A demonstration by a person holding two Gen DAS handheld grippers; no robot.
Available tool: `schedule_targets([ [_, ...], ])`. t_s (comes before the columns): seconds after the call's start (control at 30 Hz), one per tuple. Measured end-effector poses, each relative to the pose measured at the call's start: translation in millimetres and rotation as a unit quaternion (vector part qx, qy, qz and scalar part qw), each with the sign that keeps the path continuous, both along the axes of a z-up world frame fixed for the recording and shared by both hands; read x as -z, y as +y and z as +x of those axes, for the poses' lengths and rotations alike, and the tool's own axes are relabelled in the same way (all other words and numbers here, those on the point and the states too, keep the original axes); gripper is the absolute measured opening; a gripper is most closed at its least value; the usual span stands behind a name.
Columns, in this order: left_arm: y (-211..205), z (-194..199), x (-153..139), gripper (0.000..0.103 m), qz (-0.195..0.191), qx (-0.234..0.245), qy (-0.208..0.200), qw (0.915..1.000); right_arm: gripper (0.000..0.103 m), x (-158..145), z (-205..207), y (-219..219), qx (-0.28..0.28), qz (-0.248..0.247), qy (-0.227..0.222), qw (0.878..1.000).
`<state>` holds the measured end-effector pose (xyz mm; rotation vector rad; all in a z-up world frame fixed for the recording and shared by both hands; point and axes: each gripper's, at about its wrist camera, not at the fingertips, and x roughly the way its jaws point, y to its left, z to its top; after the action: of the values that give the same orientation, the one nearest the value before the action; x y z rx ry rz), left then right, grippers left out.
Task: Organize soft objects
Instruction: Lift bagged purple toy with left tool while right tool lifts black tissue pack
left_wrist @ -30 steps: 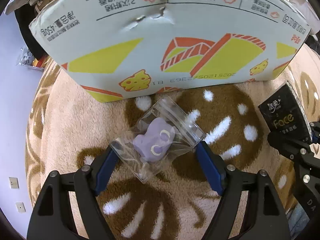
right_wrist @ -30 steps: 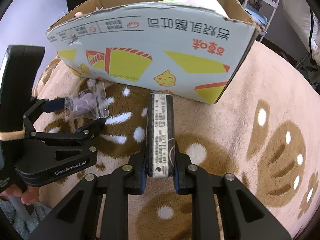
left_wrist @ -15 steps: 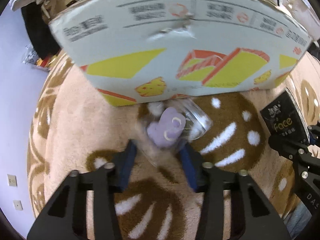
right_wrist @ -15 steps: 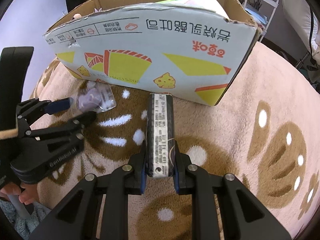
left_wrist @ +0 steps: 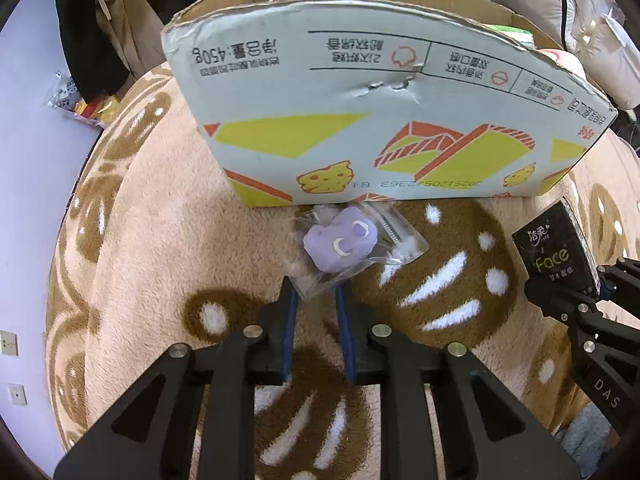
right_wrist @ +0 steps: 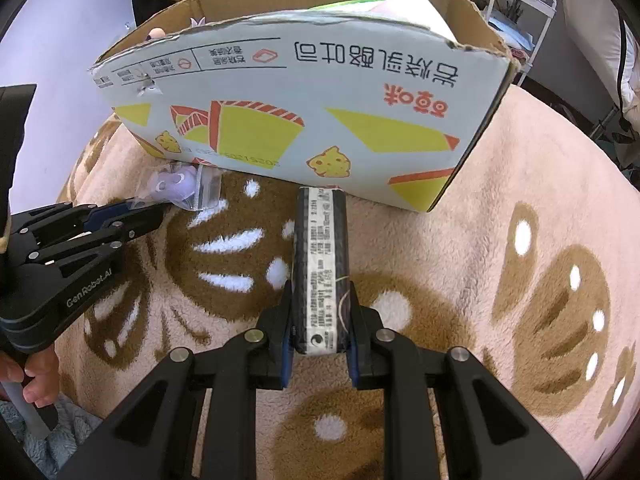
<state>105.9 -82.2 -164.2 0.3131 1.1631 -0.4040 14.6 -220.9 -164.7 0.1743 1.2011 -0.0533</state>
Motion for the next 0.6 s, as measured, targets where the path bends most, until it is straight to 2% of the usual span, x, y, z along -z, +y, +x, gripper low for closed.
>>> schedule_targets([
  [0.13, -2.1, 0.1, -4.2, 0.023, 0.012, 0.001, -0.016, 0.9998, 0.021, -0.1, 0.4, 0.3, 0.002, 0.001, 0.001, 1.0],
  [0.2, -5.7, -0.2, -4.5, 0.03, 0.032, -0.001, -0.036, 0.9988, 0.022, 0.5, 1.0, -0.8, 0.003, 0.003, 0.002, 1.0],
  [0.27, -10.1, -2.2, -5.8, 0.045, 0.044, 0.01, -0.052, 0.9977, 0.022, 1.2, 1.6, -1.8, 0.004, 0.004, 0.003, 1.0],
  [0.33, -18.1, -6.9, -7.2, 0.052, 0.061, 0.031, -0.072, 0.9951, 0.022, 1.7, 2.6, -3.2, 0.005, 0.006, 0.004, 1.0],
  [0.47, -28.8, -19.1, -9.8, 0.054, 0.091, 0.073, -0.106, 0.9876, 0.022, 1.3, 2.9, -5.8, 0.006, 0.009, 0.002, 1.0],
  [0.6, -37.1, -23.4, -10.0, 0.054, 0.085, 0.099, -0.108, 0.9855, 0.022, 1.2, 2.5, -8.2, 0.01, 0.014, 0.003, 1.0],
])
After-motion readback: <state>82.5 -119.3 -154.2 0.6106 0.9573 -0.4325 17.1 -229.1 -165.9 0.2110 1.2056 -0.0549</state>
